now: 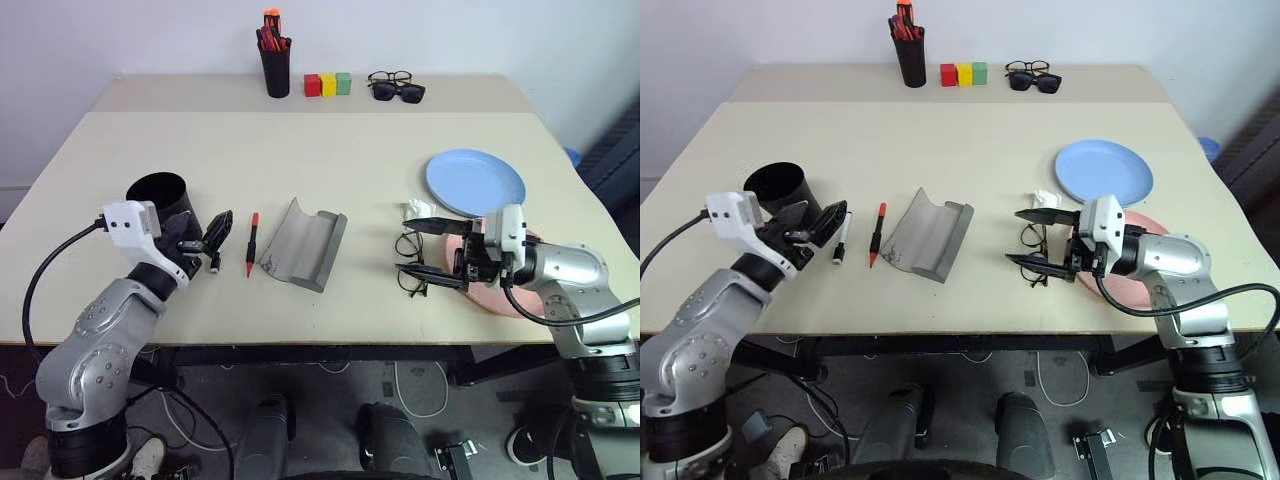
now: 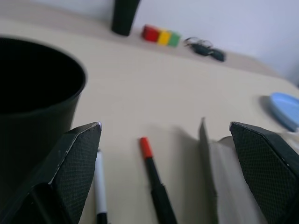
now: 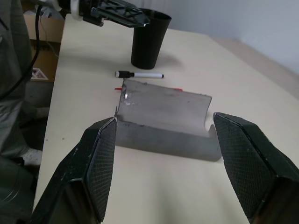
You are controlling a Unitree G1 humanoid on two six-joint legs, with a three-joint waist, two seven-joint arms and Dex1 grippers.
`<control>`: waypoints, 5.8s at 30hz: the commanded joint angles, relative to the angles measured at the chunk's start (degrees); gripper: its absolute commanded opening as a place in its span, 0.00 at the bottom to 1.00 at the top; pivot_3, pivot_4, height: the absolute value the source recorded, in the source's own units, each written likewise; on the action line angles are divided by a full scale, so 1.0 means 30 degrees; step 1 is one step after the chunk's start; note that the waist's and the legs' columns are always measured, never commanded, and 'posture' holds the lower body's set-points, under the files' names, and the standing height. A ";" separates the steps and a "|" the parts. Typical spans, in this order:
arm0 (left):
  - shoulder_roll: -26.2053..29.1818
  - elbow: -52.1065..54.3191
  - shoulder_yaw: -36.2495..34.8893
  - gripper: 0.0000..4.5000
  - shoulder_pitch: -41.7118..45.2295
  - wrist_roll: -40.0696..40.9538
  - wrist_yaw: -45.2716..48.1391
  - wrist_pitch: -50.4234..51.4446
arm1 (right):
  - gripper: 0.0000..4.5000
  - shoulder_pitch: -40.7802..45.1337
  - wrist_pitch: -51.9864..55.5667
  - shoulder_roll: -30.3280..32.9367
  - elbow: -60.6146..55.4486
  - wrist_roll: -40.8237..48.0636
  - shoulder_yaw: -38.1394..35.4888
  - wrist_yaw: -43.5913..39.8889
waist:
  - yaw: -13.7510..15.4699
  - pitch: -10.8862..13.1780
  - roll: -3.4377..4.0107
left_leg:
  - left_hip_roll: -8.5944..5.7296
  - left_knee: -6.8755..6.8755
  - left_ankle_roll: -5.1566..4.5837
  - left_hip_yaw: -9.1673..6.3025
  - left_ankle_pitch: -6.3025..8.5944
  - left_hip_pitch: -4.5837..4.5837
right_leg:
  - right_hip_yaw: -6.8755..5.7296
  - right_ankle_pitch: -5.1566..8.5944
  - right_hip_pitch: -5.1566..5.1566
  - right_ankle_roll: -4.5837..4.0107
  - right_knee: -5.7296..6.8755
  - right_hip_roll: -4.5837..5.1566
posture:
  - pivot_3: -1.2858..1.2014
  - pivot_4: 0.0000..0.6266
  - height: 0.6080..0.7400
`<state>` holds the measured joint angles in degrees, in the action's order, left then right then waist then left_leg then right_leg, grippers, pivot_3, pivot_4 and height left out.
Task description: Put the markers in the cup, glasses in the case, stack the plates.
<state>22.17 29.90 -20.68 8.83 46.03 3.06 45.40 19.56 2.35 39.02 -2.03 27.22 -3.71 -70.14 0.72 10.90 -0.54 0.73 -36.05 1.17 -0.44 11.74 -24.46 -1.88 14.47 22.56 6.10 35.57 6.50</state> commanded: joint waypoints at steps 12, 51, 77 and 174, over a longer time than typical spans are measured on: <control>-0.0189 0.2433 -0.0652 1.00 0.0610 -0.0114 -0.6413 0.5642 | 0.74 0.0324 -0.0326 -0.0236 -0.0260 0.0052 -0.0266 0.0589 | -0.0003 0.0002 -0.0003 | 0.0005 0.0002 0.0015 0.0001 -0.0005 0.0007 | 0.0003 -0.0009 0.0008 -0.0010 0.0005 -0.0003 | 0.52 0.24 1.00; -0.3426 -0.1569 -0.1043 0.01 0.5811 -0.6082 -0.5614 1.4040 | 0.75 -0.0641 -0.0864 0.0054 -0.0545 0.0175 -0.0847 0.1228 | 0.0007 0.0044 -0.0080 | 0.0000 0.0002 0.0047 0.0002 -0.0020 0.0000 | 0.0004 -0.0034 0.0007 0.0003 -0.0010 -0.0008 | 0.52 0.24 1.00; 0.0316 -0.1374 0.4531 0.01 -0.0337 -1.4905 0.1360 -1.4017 | 0.75 0.0675 -0.1215 -0.0813 0.1239 -0.0355 -0.0495 0.1187 | 0.0032 0.0044 -0.0075 | 0.0003 0.0068 0.0050 0.0086 -0.0015 -0.0051 | 0.0046 -0.0062 0.0063 -0.0058 -0.0145 0.0067 | 0.52 0.24 1.00; -0.4311 -0.3431 0.4277 0.78 0.7181 -1.2410 -0.2560 1.3485 | 0.75 -0.0495 -0.0695 -0.1439 -0.1211 0.1557 -0.1788 0.2066 | -0.0006 0.0053 -0.0092 | 0.0022 -0.0019 0.0041 0.0034 -0.0025 -0.0029 | 0.0038 -0.0130 0.0037 0.0066 -0.0056 -0.0032 | 0.52 0.24 1.00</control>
<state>9.25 20.68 -8.10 30.05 10.14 -4.05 85.03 18.29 0.83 33.89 -2.77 31.53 -7.44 -64.34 0.70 11.06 -0.82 0.80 -36.10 1.29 -0.35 11.67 -24.54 -1.76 14.08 22.66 6.29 35.41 6.40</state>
